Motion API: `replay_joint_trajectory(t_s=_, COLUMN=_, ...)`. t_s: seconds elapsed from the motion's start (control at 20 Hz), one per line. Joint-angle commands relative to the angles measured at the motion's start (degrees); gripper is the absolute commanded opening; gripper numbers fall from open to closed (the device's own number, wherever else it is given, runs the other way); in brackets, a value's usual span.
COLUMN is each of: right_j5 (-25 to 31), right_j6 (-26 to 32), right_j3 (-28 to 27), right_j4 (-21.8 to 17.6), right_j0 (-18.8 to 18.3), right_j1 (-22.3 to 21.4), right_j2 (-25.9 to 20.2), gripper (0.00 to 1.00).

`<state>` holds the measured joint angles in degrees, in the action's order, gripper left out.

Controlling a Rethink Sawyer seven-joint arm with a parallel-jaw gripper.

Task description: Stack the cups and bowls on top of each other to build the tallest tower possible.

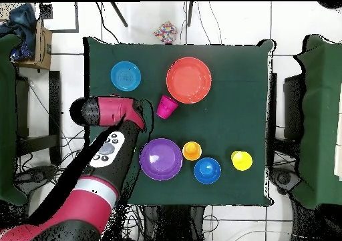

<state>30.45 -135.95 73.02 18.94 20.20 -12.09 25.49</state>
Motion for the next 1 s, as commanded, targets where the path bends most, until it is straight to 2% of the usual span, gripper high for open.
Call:
replay_joint_trajectory(t_s=0.05, right_j5=8.17, right_j6=-8.91, right_j3=4.92, right_j4=0.95, right_j0=0.86, right_j1=-5.52, right_j2=-3.66, gripper=1.0)
replay_joint_trajectory(t_s=0.3, right_j5=9.07, right_j6=-7.83, right_j3=7.42, right_j4=0.33, right_j0=0.49, right_j1=-8.87, right_j2=-4.07, gripper=1.0)
replay_joint_trajectory(t_s=0.45, right_j5=6.89, right_j6=-9.55, right_j3=8.38, right_j4=1.38, right_j0=0.54, right_j1=-9.45, right_j2=-4.77, gripper=1.0)
replay_joint_trajectory(t_s=0.55, right_j5=3.6, right_j6=-11.38, right_j3=8.87, right_j4=3.16, right_j0=0.01, right_j1=-9.19, right_j2=-6.12, gripper=1.0)
replay_joint_trajectory(t_s=0.7, right_j5=1.86, right_j6=-14.23, right_j3=7.05, right_j4=4.8, right_j0=0.82, right_j1=-6.75, right_j2=-5.65, gripper=1.0)
replay_joint_trajectory(t_s=1.0, right_j5=-0.21, right_j6=-14.79, right_j3=5.04, right_j4=6.94, right_j0=0.98, right_j1=-3.22, right_j2=-4.6, gripper=1.0)
